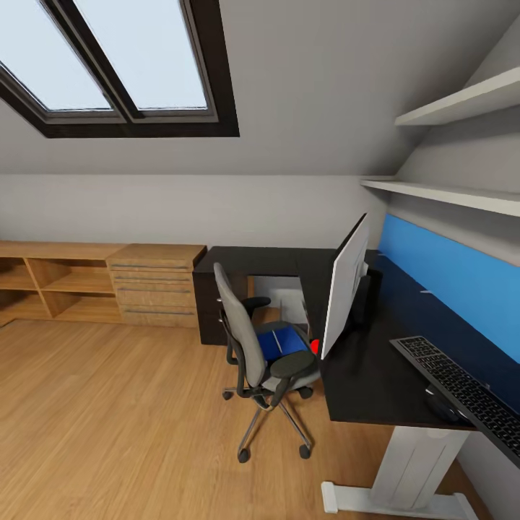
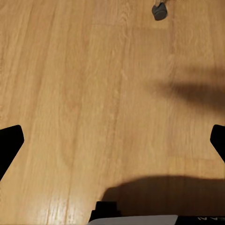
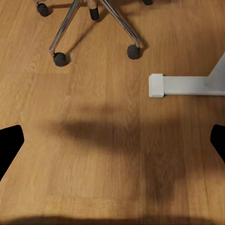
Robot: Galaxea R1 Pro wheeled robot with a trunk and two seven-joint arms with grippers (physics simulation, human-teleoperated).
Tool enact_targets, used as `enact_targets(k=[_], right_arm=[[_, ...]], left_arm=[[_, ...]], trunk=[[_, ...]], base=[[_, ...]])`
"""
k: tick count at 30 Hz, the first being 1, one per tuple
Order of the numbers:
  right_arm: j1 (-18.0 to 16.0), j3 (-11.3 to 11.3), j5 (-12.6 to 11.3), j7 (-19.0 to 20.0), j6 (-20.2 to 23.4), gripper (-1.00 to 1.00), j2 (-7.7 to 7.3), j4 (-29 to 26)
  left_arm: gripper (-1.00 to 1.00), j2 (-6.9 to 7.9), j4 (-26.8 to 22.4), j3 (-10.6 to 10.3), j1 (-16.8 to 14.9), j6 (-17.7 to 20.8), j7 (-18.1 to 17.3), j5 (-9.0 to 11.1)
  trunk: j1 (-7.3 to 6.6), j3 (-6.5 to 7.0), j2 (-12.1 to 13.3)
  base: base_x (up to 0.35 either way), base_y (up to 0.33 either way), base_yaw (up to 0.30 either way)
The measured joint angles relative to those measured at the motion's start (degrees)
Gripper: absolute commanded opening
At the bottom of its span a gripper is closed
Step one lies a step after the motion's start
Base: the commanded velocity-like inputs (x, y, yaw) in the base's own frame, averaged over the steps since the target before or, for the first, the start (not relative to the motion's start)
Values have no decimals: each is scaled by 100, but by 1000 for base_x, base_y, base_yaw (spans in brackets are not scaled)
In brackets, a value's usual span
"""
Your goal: In the bedroom, organize the workspace by keeping the computer under the desk, ensuring the monitor is on the desk, placing the keyboard on the desk next to the monitor, placing the mouse on the desk next to the keyboard, moving the folder from the swivel chair onto the desk next to the mouse, stacking the notebook on top of the folder with the pen on top of the notebook, and positioning the swivel chair next to the desk.
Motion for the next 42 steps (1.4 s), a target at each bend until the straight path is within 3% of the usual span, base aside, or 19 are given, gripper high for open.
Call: enact_targets(k=[24,31,42], right_arm=[[0,-2,9,-8,-8,100,-23,-3],[0,-8,9,-12,-10,100,-25,-11],[0,-8,9,-11,-11,100,-24,-4]], left_arm=[[100,4,-3,27,0,-311,3,221],[100,2,-6,31,0,-313,-4,462],[100,-11,1,21,0,-313,-7,474]], trunk=[[0,0,0],[0,0,0],[0,0,0]], base=[[0,0,0],[0,29,0],[0,128,0]])
